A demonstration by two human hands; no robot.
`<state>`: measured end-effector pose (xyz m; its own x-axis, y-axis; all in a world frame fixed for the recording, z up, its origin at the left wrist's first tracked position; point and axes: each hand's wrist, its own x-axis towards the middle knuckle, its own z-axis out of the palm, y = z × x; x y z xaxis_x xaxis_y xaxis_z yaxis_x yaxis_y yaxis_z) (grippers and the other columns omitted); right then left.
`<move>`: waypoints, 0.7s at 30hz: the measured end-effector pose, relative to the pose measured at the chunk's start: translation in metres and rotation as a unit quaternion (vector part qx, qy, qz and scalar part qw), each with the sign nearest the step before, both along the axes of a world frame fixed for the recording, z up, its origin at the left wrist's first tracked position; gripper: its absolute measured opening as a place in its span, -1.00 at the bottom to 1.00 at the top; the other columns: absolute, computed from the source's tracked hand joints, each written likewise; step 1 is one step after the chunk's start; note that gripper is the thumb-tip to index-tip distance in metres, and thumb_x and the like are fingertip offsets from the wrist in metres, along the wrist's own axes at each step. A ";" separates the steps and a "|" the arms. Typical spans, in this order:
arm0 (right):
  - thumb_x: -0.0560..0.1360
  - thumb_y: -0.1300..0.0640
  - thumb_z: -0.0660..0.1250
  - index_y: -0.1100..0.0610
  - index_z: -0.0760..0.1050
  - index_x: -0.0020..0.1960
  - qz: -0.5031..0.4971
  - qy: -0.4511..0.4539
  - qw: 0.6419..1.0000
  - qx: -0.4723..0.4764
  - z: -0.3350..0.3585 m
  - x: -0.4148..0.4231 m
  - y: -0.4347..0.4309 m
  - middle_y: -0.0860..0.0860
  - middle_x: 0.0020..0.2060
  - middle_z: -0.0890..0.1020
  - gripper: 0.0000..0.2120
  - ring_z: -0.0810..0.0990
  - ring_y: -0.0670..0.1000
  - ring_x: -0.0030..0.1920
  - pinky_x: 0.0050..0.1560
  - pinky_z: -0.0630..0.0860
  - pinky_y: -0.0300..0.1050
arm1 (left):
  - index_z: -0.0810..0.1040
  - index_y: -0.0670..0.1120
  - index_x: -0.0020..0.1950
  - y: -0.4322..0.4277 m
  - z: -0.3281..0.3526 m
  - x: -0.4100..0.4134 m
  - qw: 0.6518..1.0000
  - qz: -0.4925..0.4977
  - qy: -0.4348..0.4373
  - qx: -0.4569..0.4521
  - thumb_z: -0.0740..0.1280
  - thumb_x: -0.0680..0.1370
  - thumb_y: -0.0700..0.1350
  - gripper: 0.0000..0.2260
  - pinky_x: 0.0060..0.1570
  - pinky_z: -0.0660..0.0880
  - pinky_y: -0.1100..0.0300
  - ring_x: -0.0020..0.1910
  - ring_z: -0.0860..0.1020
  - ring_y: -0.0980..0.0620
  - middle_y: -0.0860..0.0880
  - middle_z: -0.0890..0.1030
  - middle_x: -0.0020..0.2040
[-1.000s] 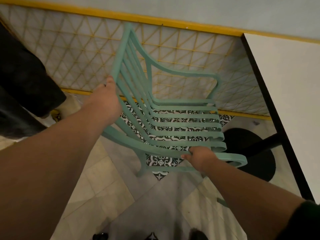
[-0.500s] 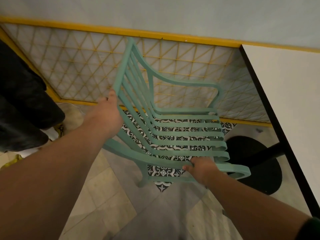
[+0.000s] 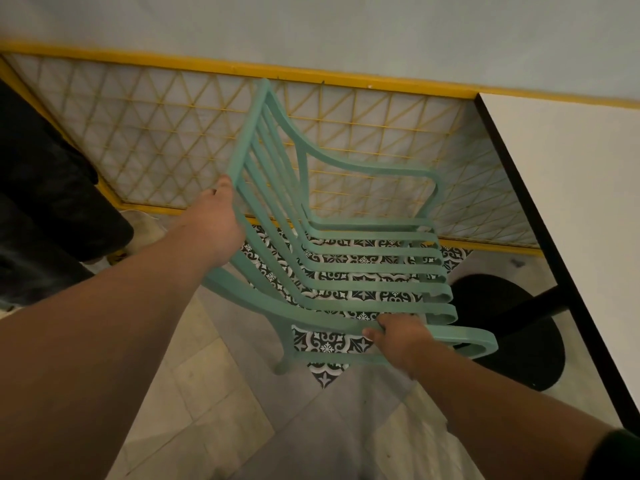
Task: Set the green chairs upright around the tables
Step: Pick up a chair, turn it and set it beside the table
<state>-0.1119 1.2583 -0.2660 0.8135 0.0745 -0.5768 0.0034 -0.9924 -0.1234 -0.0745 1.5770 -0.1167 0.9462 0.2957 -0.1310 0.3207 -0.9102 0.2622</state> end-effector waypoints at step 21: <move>0.59 -0.32 0.22 -0.04 0.12 0.66 -0.133 -0.118 0.922 0.343 0.324 -0.100 0.047 -0.08 0.62 0.22 -0.26 0.16 -0.03 0.61 0.56 0.15 -0.04 | 0.10 0.08 0.65 0.036 0.210 -0.129 0.971 -0.225 -0.081 -0.016 0.24 0.65 0.07 -0.40 0.52 0.23 0.03 0.56 0.23 0.04 0.07 0.25 0.61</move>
<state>-0.2123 1.3048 0.0579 0.9528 0.1349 -0.2721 -0.1220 -0.6507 -0.7495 -0.2035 1.6125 0.0930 0.9878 -0.1534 0.0279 -0.1545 -0.9394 0.3059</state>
